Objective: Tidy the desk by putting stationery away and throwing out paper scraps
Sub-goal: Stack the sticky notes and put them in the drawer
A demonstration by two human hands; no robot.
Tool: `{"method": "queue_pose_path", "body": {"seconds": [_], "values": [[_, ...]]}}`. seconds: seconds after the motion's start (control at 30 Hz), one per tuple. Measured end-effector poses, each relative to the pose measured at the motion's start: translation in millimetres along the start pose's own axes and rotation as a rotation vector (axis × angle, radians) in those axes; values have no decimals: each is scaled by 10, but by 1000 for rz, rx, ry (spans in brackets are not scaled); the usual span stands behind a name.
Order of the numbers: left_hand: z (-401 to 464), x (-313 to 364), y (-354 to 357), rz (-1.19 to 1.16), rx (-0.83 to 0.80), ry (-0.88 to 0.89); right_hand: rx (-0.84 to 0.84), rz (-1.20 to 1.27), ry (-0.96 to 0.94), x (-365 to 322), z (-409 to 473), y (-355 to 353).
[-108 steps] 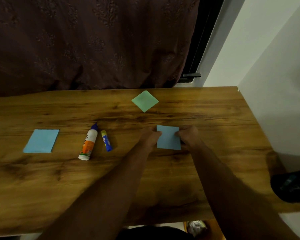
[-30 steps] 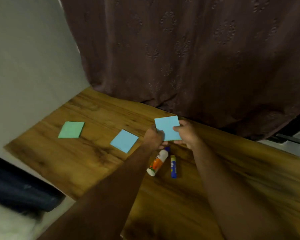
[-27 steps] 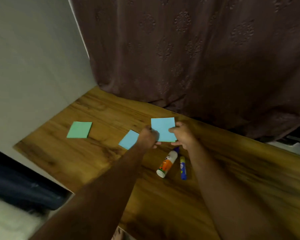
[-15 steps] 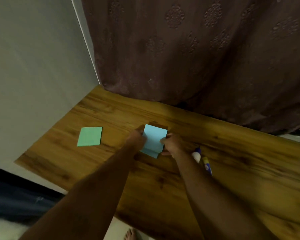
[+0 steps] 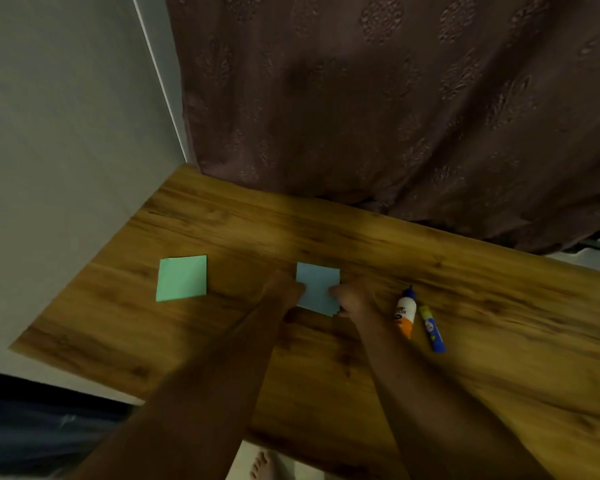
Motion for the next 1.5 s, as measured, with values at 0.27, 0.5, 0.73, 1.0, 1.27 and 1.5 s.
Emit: {"method": "queue_pose_path", "body": {"seconds": [0.27,0.5,0.73,1.0,1.27,1.5], "values": [[-115,6,-412,-544,66,-12,-221,214,21,-247,-251,232],[-274,-598,-1194,-553,290,-63,-373,146,-171,-763,-636,950],[-487,-1269,-1812,-241,430,-82,-447,-28,-211,-1021,-964,1821],[-421,-1573,-1950,77,357,-141,-299,-176,-231,-1128,-962,2294],[-330,-1722,-1877,-78,367,-234,-187,-285,-289,-1222,-950,2300],[-325,-1554,-1792,-291,465,-232,-367,-60,-203,-1003,-918,2100]]}}
Point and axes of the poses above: each hand's wrist, its own z-axis towards the middle knuckle, its own y-axis out of the palm, x = y × z, the point moved 6 cm from there along z, towards the middle knuckle, and after that the axes turned 11 degrees about y, right-handed, at the moved point
